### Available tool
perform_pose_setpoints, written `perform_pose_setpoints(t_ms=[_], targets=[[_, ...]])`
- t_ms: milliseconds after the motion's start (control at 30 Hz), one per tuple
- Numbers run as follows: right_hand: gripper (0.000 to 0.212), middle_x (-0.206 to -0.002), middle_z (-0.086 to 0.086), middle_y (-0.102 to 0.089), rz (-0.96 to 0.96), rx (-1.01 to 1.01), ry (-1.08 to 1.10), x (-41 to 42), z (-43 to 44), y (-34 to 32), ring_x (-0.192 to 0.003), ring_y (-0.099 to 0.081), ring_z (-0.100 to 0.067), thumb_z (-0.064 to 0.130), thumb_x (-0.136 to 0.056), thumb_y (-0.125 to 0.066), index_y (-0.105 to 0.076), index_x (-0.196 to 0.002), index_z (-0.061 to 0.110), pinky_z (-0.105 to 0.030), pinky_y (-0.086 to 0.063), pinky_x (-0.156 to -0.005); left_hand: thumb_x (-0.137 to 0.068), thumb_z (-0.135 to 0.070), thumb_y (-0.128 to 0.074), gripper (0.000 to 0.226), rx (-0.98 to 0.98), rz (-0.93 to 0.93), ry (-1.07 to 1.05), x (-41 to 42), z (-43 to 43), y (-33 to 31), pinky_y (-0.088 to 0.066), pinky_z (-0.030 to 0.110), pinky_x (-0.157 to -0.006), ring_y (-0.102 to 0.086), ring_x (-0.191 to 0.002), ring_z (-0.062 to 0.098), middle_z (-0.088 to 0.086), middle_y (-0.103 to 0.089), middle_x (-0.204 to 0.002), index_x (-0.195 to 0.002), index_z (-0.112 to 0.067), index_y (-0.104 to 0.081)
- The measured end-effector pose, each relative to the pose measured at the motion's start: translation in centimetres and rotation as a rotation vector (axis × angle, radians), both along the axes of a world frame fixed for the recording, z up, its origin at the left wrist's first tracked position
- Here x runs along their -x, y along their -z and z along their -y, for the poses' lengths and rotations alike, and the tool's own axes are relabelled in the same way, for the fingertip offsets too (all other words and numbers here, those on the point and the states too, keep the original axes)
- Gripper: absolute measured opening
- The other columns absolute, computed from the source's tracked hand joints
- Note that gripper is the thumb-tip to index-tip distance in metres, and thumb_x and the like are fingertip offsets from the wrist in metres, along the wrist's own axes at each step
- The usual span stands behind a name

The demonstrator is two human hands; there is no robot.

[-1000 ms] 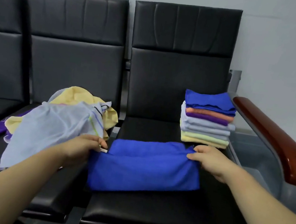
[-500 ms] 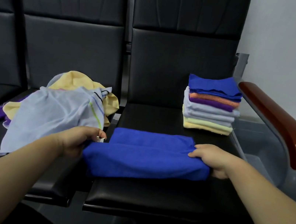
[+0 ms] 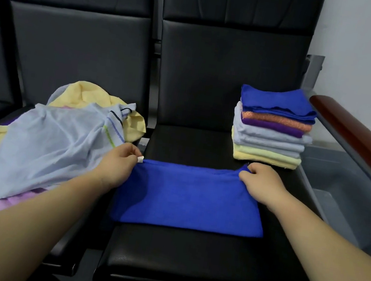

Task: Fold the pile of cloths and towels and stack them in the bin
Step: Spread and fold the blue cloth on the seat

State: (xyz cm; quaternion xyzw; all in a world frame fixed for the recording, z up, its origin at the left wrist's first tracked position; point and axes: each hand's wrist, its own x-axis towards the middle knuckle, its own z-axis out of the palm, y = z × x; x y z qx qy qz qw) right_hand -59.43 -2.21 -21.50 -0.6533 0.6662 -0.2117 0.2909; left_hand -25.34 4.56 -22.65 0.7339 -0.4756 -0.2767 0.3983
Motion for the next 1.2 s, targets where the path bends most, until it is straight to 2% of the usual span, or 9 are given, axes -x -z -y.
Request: perform_pose_setpoints(t_ms=[133,333,533,700,833,933,1033,1100,1200], targets=[[0.025,-0.075,-0.002,-0.052,-0.118,0.009,-0.036,-0.6,1.0,0.9,-0.066,-0.045,-0.018,0.023,-0.096,-0.057,-0.047,-0.074,0.015,-0.033,-0.030,-0.056,-0.100,-0.017,-0.050,0.010,0.012,0.182,0.053,0.4,1.3,0.9,-0.039,0.032,-0.061,-0.055,-0.076,0.017,0.000,-0.060,-0.085,-0.097,-0.023,-0.057],[0.019,-0.085,-0.004,-0.056,-0.177,-0.027,-0.005,-0.6,2.8,2.2,-0.071,-0.048,-0.019,0.021,-0.100,-0.049,-0.049,-0.083,0.013,-0.034,-0.034,-0.058,-0.102,-0.019,-0.044,0.007,-0.015,0.340,0.067,0.4,2.6,2.1,-0.037,0.035,-0.066,-0.053,-0.076,0.014,-0.001,-0.057,-0.088,-0.108,-0.022,-0.048],[0.017,-0.089,-0.005,-0.056,-0.201,-0.038,0.026,-0.7,3.8,3.0,-0.071,-0.049,-0.019,0.022,-0.102,-0.046,-0.049,-0.088,0.012,-0.034,-0.037,-0.060,-0.102,-0.015,-0.040,0.011,-0.033,0.363,0.049,-0.1,3.7,2.8,-0.039,0.035,-0.063,-0.056,-0.078,0.017,0.003,-0.060,-0.090,-0.110,-0.021,-0.045],[0.016,-0.092,-0.003,-0.057,-0.238,-0.031,0.029,-0.8,4.2,3.4,-0.072,-0.049,-0.016,0.025,-0.104,-0.047,-0.052,-0.094,0.014,-0.032,-0.038,-0.058,-0.104,-0.018,-0.042,0.006,-0.016,0.409,0.033,-0.4,4.4,3.5,-0.038,0.036,-0.071,-0.055,-0.078,0.020,0.002,-0.061,-0.094,-0.108,-0.023,-0.042],[0.016,-0.093,-0.003,-0.061,-0.231,-0.006,0.055,-1.0,4.1,3.6,-0.075,-0.054,-0.018,0.030,-0.104,-0.054,-0.053,-0.094,0.017,-0.032,-0.040,-0.058,-0.103,-0.018,-0.049,0.011,-0.037,0.410,-0.009,-0.4,4.6,3.8,-0.039,0.036,-0.076,-0.054,-0.086,0.024,0.001,-0.059,-0.101,-0.110,-0.022,-0.041],[0.019,-0.095,0.000,-0.061,-0.195,-0.003,0.082,-0.9,3.8,3.2,-0.076,-0.054,-0.013,0.036,-0.101,-0.062,-0.055,-0.104,0.018,-0.029,-0.037,-0.057,-0.100,-0.018,-0.052,0.019,-0.058,0.399,-0.027,-0.9,4.6,4.0,-0.042,0.037,-0.076,-0.057,-0.090,0.026,0.006,-0.062,-0.106,-0.117,-0.019,-0.045],[0.036,-0.105,0.003,-0.060,-0.130,-0.007,0.132,-0.7,3.4,2.5,-0.081,-0.054,-0.011,0.038,-0.098,-0.069,-0.055,-0.125,0.018,-0.030,-0.040,-0.062,-0.098,-0.020,-0.058,0.027,-0.068,0.412,-0.042,-0.9,4.3,3.6,-0.047,0.040,-0.081,-0.057,-0.096,0.026,0.007,-0.059,-0.114,-0.122,-0.016,-0.047],[0.051,-0.122,-0.001,-0.061,-0.120,0.011,0.143,-0.5,3.0,2.1,-0.092,-0.056,-0.015,0.039,-0.096,-0.070,-0.051,-0.138,0.017,-0.031,-0.043,-0.069,-0.096,-0.022,-0.060,0.032,-0.083,0.442,-0.033,-0.6,3.8,3.2,-0.047,0.039,-0.082,-0.056,-0.099,0.027,0.008,-0.055,-0.118,-0.125,-0.015,-0.048],[0.052,-0.141,-0.005,-0.050,-0.202,0.073,0.090,-0.6,1.9,2.0,-0.117,-0.053,-0.023,0.037,-0.095,-0.070,-0.051,-0.140,0.019,-0.034,-0.047,-0.088,-0.095,-0.024,-0.059,0.033,-0.110,0.510,0.014,0.3,2.9,2.9,-0.047,0.041,-0.089,-0.055,-0.109,0.031,0.009,-0.049,-0.125,-0.126,-0.014,-0.049]])
